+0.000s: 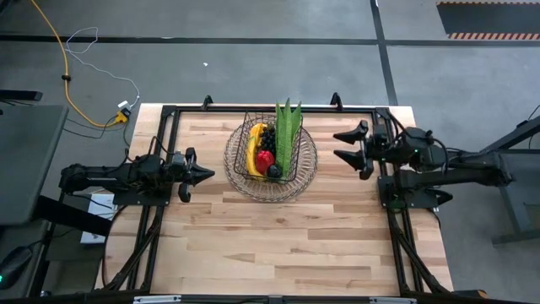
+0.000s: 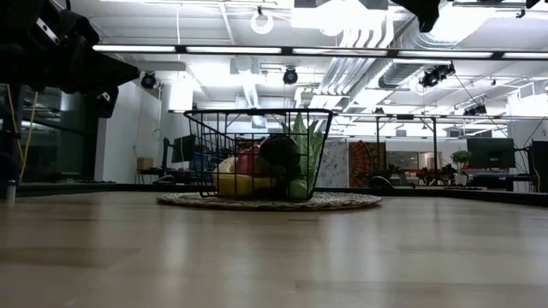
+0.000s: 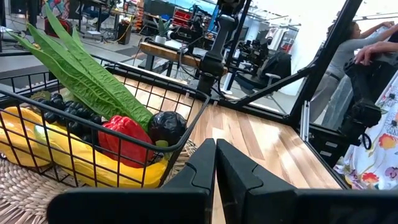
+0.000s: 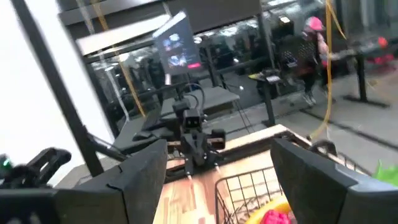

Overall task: Build produce basket
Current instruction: Return to Home Position

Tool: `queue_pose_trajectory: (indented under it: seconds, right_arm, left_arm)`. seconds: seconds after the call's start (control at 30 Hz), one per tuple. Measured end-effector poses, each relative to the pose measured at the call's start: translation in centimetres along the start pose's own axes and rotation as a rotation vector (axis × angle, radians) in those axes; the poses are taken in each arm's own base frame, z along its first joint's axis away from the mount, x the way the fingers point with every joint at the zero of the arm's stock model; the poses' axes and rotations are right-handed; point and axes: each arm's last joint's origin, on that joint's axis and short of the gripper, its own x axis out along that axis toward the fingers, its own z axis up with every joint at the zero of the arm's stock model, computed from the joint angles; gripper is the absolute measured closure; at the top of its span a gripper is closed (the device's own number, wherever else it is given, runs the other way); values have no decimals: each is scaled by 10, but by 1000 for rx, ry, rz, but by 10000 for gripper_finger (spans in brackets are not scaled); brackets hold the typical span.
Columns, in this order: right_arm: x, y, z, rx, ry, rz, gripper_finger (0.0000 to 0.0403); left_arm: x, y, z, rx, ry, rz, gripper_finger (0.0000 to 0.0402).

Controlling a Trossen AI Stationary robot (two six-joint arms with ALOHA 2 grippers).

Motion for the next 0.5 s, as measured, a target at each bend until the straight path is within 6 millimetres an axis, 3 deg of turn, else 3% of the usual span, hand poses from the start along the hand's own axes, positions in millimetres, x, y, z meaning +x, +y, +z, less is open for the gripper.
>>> queue_pose_trajectory:
  seconds: [0.2, 0.5]
  right_arm:
    - [-16, -6, -15, -52, -6, 45, 126]
    - [-33, -19, -78, -65, -22, 36, 126]
  left_arm:
    - [0, 0, 0, 0, 0, 0, 398]
    - [0, 0, 0, 0, 0, 0, 398]
